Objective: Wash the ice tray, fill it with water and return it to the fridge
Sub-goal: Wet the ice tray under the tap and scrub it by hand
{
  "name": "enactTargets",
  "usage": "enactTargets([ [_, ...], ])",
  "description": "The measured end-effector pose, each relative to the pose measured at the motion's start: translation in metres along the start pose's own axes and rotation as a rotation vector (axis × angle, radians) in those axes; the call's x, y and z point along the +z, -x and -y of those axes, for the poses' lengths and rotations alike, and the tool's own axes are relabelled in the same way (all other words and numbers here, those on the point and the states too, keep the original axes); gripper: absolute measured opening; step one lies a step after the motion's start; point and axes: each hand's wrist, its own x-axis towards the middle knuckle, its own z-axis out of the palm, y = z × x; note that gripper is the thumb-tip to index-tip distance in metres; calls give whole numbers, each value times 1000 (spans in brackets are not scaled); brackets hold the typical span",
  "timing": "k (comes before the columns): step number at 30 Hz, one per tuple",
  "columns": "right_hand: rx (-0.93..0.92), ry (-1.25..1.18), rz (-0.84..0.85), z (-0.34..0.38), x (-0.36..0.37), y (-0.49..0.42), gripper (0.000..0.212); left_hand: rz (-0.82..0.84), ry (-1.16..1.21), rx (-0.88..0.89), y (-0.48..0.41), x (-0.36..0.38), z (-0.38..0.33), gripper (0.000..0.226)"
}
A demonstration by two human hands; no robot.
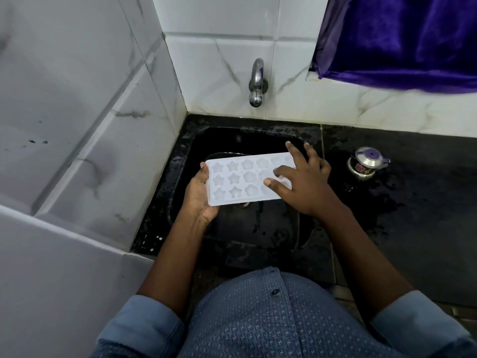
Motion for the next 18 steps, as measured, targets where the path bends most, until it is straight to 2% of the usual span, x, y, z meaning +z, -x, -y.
enactTargets([
  [10,-48,-55,-95,-11,2,0,38,-6,-15,29,0,-4,1,65],
  [18,17,-64,-111,-28,-5,4,41,-63,-21,56,-2,-12,1,63],
])
